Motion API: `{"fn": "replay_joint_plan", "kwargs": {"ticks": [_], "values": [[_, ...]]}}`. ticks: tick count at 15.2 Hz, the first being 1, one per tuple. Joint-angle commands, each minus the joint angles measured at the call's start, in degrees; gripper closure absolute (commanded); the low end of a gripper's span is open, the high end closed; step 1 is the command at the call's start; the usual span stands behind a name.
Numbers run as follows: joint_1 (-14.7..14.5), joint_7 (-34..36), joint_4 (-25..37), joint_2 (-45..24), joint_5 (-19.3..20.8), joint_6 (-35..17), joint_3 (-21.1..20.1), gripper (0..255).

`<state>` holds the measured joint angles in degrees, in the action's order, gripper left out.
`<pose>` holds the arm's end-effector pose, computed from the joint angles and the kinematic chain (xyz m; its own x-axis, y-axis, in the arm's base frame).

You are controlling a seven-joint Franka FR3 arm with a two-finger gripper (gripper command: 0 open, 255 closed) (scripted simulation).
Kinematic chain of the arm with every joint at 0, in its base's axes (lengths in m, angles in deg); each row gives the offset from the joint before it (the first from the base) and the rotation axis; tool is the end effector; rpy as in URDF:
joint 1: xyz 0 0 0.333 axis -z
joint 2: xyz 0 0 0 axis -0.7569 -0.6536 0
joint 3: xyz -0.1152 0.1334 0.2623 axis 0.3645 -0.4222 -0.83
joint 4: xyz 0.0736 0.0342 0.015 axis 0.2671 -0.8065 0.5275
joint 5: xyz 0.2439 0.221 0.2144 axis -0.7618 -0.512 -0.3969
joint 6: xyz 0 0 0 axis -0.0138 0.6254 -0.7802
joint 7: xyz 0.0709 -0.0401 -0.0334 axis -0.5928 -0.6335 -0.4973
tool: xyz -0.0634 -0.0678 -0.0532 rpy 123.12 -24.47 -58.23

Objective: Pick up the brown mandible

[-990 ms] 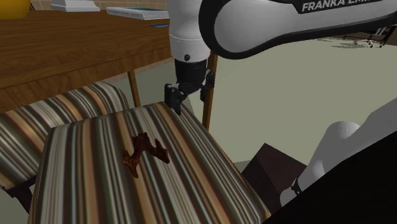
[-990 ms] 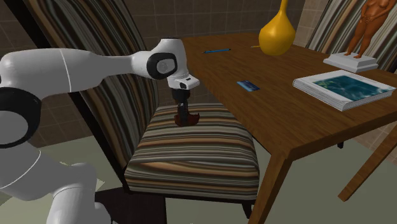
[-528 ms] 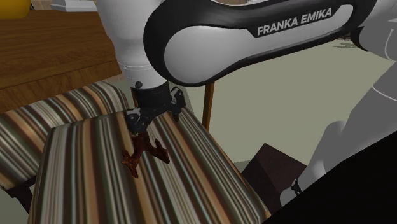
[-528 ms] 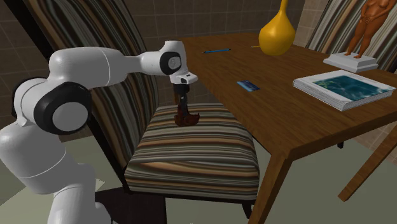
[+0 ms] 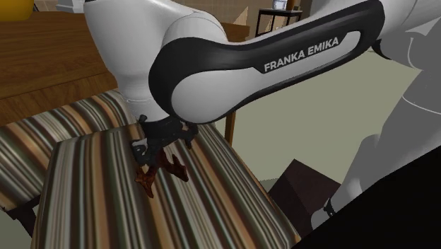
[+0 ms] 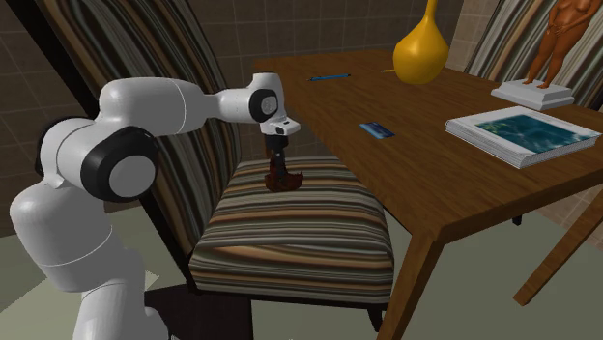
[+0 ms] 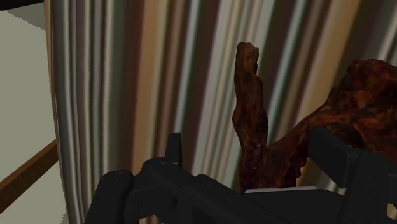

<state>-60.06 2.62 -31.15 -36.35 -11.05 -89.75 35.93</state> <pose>0.4079 0.3905 0.4960 0.9866 -0.1277 0.1017 -0.1434 -0.9757 0.1656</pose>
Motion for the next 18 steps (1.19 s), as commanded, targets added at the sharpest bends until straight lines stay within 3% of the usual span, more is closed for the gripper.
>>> {"fn": "replay_joint_plan", "kwargs": {"ticks": [1, 2, 3, 12, 18], "values": [[0.02, 0.29, -0.98, -0.34, 0.27, -1.25, 0.04, 0], [0.02, 0.28, -0.98, -0.33, 0.27, -1.25, 0.04, 0], [-0.01, 0.33, -0.93, -0.37, 0.29, -1.22, 0.02, 255], [0.01, 0.29, -0.98, -0.34, 0.27, -1.25, 0.04, 255], [0.0, -0.69, 3.05, 0.22, -0.26, 3.13, -0.01, 255]]}}
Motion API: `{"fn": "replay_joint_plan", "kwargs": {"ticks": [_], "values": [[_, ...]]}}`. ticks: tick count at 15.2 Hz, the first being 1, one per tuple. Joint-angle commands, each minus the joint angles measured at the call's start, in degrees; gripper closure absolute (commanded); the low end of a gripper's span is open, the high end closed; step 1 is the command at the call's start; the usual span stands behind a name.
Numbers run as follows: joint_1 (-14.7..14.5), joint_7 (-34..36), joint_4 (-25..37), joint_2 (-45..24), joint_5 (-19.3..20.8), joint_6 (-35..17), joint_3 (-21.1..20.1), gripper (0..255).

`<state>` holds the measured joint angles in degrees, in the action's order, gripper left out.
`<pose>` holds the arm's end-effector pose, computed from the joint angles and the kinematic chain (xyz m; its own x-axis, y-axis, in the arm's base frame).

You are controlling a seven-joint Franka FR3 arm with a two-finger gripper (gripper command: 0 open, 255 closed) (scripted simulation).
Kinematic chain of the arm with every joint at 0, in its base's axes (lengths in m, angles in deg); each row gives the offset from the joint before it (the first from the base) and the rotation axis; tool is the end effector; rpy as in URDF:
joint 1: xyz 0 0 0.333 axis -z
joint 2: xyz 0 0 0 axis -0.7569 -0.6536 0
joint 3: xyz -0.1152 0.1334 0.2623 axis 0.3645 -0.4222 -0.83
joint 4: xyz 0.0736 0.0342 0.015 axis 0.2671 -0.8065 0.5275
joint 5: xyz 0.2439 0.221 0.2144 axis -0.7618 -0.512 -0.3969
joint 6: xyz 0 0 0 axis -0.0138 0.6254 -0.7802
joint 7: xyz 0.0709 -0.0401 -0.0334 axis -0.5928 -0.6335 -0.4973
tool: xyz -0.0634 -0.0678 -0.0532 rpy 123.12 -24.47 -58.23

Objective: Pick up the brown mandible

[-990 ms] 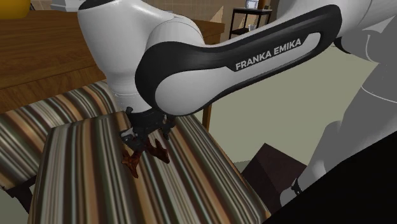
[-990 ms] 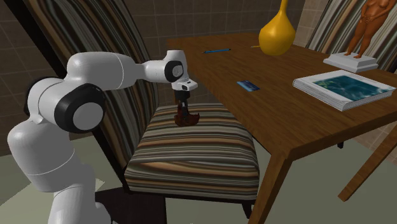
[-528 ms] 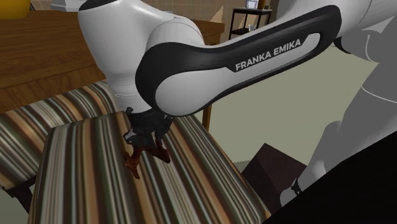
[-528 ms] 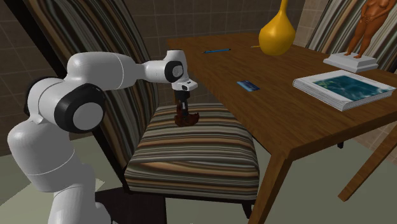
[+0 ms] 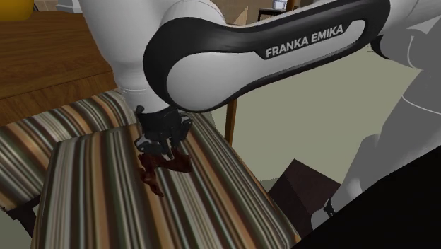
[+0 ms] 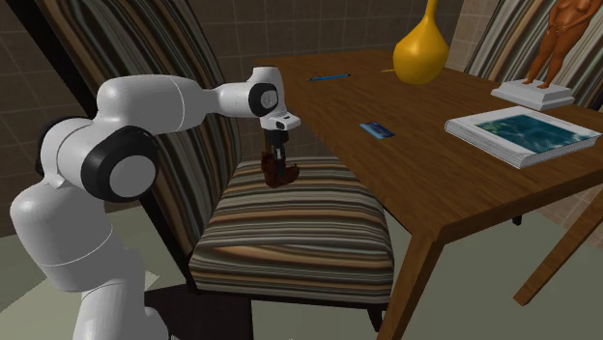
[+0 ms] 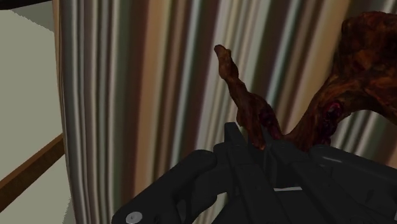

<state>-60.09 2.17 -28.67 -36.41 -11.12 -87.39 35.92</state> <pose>0.4097 0.3910 0.5127 0.9865 -0.1280 0.1020 -0.1437 -0.9757 0.1652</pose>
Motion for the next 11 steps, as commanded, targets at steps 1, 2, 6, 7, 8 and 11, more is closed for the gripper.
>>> {"fn": "replay_joint_plan", "kwargs": {"ticks": [1, 2, 6, 7, 8, 11], "values": [[0.01, -0.37, 1.29, 0.32, -0.24, 1.51, -0.01, 255], [0.0, -0.51, 2.03, 0.35, -0.28, 2.26, -0.02, 255], [-0.09, -0.97, 5.15, 0.29, -0.34, 5.3, -0.09, 255], [-0.12, -1.07, 5.97, 0.24, -0.32, 6.07, -0.12, 255], [-0.16, -1.17, 6.81, 0.16, -0.3, 6.85, -0.14, 255], [-0.2, -1.27, 7.8, 0.07, -0.25, 7.75, -0.18, 255]]}}
